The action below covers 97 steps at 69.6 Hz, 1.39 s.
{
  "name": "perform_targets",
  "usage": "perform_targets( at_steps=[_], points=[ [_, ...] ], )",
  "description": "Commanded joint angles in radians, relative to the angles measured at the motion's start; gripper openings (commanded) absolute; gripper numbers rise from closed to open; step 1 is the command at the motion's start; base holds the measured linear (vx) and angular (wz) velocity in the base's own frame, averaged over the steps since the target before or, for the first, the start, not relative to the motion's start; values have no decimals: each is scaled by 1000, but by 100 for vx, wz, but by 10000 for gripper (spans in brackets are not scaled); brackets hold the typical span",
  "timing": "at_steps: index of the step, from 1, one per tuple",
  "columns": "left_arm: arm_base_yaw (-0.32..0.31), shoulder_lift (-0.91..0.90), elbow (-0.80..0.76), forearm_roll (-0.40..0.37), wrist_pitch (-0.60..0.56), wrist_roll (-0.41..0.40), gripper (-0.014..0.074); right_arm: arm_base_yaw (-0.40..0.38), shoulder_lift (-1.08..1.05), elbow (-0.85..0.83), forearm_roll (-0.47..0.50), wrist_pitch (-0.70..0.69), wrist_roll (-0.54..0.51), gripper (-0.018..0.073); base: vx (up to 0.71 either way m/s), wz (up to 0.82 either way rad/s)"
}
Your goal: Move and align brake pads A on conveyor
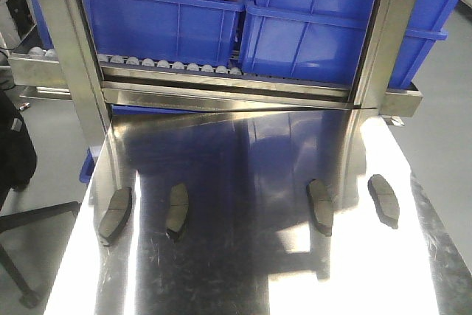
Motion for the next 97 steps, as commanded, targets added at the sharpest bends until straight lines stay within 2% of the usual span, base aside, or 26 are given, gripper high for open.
perform_targets(
  at_steps=[1, 72, 81, 90, 97],
  points=[
    [-7, -12, 27, -9, -73, -7, -6, -4, -11, 6, -4, -73, -4, -3, 0, 0],
    [-7, -12, 27, -9, -94, -7, -6, -4, -11, 6, -4, -73, -4, -3, 0, 0],
    [-7, -12, 27, -14, -160, -12, -6, -4, -11, 6, -4, -73, -4, -3, 0, 0],
    [-7, -12, 27, -109, -367, -72, -6, -4, -11, 6, -4, -73, -4, -3, 0, 0],
    [-7, -9, 26, -124, -508, -70, -6, -4, -11, 6, -4, -73, -4, -3, 0, 0]
  ],
)
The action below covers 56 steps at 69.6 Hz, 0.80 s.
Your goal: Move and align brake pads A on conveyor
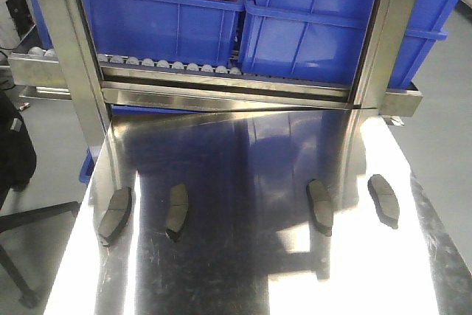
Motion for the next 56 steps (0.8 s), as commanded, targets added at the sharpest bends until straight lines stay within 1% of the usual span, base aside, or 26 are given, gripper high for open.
perform_targets(
  at_steps=[1, 6, 8, 12, 15, 21, 22, 32, 38, 46, 51, 56],
  points=[
    [-7, -9, 25, -30, -217, -15, -6, -4, -11, 6, -4, -73, -4, -3, 0, 0],
    [-7, -9, 6, -30, -269, -15, -6, -4, -11, 6, -4, -73, -4, -3, 0, 0],
    [-7, -9, -6, -30, -272, -15, -6, -4, -11, 6, -4, -73, -4, -3, 0, 0],
    [-7, -9, -51, -27, -251, -15, -6, -4, -11, 6, -4, -73, -4, -3, 0, 0],
    [-7, -3, -93, -26, -211, -15, -6, -4, -11, 6, -4, -73, -4, -3, 0, 0],
    [-7, 34, -229, -9, -70, -15, -6, -4, -11, 6, -4, -73, -4, -3, 0, 0],
    [-7, 48, -263, -5, -36, -15, -6, -4, -11, 6, -4, -73, -4, -3, 0, 0],
    [-7, 190, -536, 36, 172, -15, -6, -4, -11, 6, -4, -73, -4, -3, 0, 0],
    [-7, 301, -721, 37, 290, -15, -6, -4, -11, 6, -4, -73, -4, -3, 0, 0],
    [-7, 456, -955, 34, 485, -14, -3, -4, -11, 6, -4, -73, -4, -3, 0, 0],
    [-7, 548, -1084, 33, 622, 18, 0, -4, -11, 6, -4, -73, -4, -3, 0, 0],
    [-7, 635, -1190, 33, 717, 62, 13, -4, -11, 6, -4, -73, -4, -3, 0, 0]
  ],
)
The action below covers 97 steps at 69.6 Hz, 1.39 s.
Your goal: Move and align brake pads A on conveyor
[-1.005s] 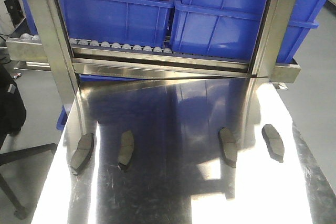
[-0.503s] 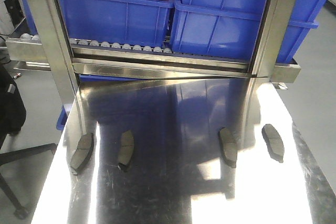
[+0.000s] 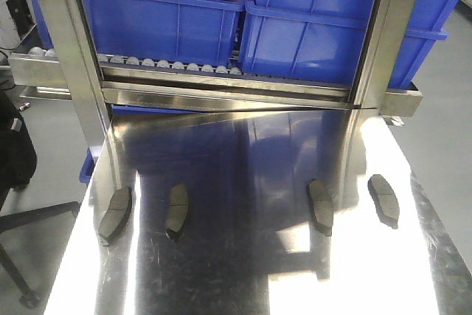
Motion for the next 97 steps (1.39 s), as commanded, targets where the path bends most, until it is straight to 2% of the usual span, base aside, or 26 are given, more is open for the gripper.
perform_targets(
  at_steps=[1, 5, 12, 19, 27, 33, 37, 56, 70, 80, 97],
  points=[
    [-7, 118, -157, -3, 89, 51, 19, -4, -11, 6, -4, -73, -4, -3, 0, 0],
    [-7, 178, -218, -9, 148, 88, 46, -4, -11, 6, -4, -73, -4, -3, 0, 0],
    [-7, 254, -274, -53, 167, 92, 122, -4, -11, 6, -4, -73, -4, -3, 0, 0],
    [-7, 316, -289, -93, 175, 113, 253, -4, -11, 6, -4, -73, -4, -3, 0, 0],
    [-7, 371, -289, -194, 225, 162, 442, -4, -11, 6, -4, -73, -4, -3, 0, 0],
    [-7, 412, -289, -205, 273, 166, 561, -4, -11, 6, -4, -73, -4, -3, 0, 0],
    [-7, 447, -289, -216, 313, 166, 603, -4, -11, 6, -4, -73, -4, -3, 0, 0],
    [-21, 610, -289, -220, 471, 166, 598, -4, -11, 6, -4, -73, -4, -3, 0, 0],
    [-99, 750, -289, -106, 584, 115, 594, -4, -11, 6, -4, -73, -4, -3, 0, 0],
    [-165, 859, -289, -96, 628, 74, 594, -4, -11, 6, -4, -73, -4, -3, 0, 0],
    [-269, 1042, -289, -72, 610, -2, 594, -4, -11, 6, -4, -73, -4, -3, 0, 0]
  ],
)
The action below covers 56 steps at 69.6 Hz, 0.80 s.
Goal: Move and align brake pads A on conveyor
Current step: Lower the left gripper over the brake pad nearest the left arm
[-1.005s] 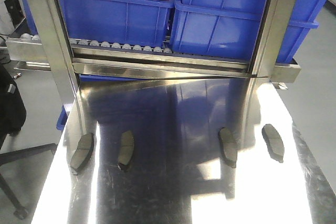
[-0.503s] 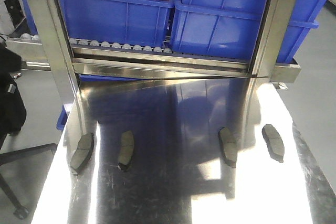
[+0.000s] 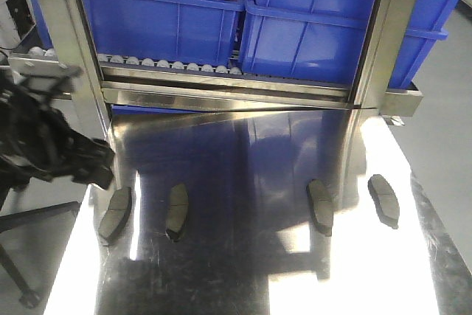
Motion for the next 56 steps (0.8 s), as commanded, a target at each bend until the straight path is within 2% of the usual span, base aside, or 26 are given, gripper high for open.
perform_targets(
  at_steps=[1, 11, 26, 38, 56],
  points=[
    [-40, 32, -30, 4, -38, -48, 594, -4, -11, 6, -4, -73, -4, -3, 0, 0],
    [-74, 121, -30, 7, -55, -76, 594, -4, -11, 6, -4, -73, -4, -3, 0, 0],
    [-83, 204, -30, 106, -93, -178, 594, -4, -11, 6, -4, -73, -4, -3, 0, 0],
    [-82, 252, -83, 147, -112, -244, 594, -4, -11, 6, -4, -73, -4, -3, 0, 0],
    [-82, 358, -233, 153, -48, -250, 594, -4, -11, 6, -4, -73, -4, -3, 0, 0]
  ],
)
